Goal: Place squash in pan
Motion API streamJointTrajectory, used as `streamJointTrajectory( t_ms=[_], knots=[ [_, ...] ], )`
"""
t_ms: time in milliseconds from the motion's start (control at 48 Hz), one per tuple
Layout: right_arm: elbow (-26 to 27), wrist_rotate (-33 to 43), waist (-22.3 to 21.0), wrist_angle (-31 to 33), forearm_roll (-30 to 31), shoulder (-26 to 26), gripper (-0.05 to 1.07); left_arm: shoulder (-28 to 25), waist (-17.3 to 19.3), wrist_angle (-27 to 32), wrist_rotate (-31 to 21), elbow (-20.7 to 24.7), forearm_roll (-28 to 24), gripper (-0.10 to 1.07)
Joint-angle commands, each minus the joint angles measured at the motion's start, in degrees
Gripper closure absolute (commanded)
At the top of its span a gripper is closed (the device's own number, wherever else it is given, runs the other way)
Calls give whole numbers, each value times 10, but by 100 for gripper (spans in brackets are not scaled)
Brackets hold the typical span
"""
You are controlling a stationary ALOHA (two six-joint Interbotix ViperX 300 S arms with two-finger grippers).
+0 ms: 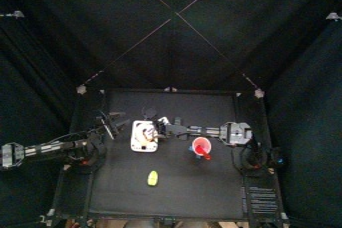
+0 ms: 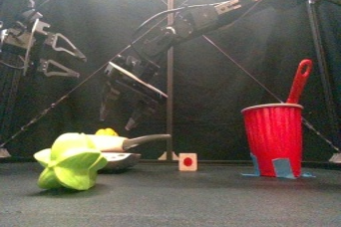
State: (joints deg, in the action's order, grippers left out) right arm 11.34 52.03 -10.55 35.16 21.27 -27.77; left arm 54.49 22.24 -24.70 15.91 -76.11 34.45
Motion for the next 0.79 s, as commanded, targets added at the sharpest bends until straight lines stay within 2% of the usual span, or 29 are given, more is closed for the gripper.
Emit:
streamJointTrajectory(
  t_ms=[0,771],
  knots=[
    [19,0,6,8,10,14,2,-2,2,-2,2,5,-2,1],
    [21,-1,11,20,18,14,2,-2,2,-2,2,4,-1,1]
  ],
)
